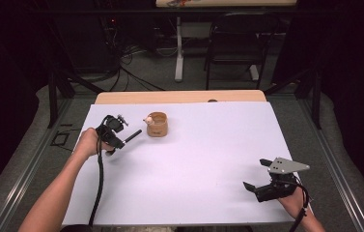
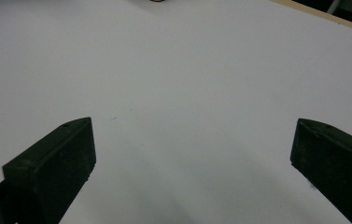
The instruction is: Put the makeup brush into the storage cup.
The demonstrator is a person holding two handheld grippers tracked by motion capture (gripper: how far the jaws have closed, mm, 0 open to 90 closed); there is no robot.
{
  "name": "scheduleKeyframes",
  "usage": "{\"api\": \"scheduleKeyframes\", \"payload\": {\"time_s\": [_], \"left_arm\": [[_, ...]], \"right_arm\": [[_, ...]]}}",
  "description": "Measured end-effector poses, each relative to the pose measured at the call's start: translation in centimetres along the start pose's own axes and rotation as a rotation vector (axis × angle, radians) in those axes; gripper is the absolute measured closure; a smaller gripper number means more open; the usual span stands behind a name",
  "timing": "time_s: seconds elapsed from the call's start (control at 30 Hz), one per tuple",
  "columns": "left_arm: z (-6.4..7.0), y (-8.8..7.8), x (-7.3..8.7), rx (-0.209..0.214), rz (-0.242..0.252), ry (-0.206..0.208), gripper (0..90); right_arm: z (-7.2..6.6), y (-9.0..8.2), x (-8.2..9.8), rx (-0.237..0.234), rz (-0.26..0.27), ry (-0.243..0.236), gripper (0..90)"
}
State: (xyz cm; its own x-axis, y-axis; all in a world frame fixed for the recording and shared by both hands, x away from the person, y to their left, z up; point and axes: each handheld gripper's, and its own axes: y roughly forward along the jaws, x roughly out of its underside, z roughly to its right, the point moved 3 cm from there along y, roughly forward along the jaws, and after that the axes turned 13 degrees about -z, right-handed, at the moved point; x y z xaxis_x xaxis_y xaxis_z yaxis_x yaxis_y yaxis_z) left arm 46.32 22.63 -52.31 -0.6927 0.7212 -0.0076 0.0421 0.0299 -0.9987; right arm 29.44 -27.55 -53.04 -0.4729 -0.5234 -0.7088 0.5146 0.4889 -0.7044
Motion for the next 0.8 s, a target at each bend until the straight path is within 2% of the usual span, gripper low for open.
{"api": "scheduleKeyframes", "payload": {"time_s": [0.43, 0.8], "left_arm": [[1.7, -0.2, 1.3, 0.012, 0.011, 0.055, 77.6], [4.2, -1.4, 1.4, 0.011, 0.029, 0.145, 77.5]], "right_arm": [[0.0, 0.1, 0.0, 0.003, -0.002, -0.001, 0.0], [-0.1, 0.1, 0.0, 0.001, -0.003, -0.001, 0.0]]}}
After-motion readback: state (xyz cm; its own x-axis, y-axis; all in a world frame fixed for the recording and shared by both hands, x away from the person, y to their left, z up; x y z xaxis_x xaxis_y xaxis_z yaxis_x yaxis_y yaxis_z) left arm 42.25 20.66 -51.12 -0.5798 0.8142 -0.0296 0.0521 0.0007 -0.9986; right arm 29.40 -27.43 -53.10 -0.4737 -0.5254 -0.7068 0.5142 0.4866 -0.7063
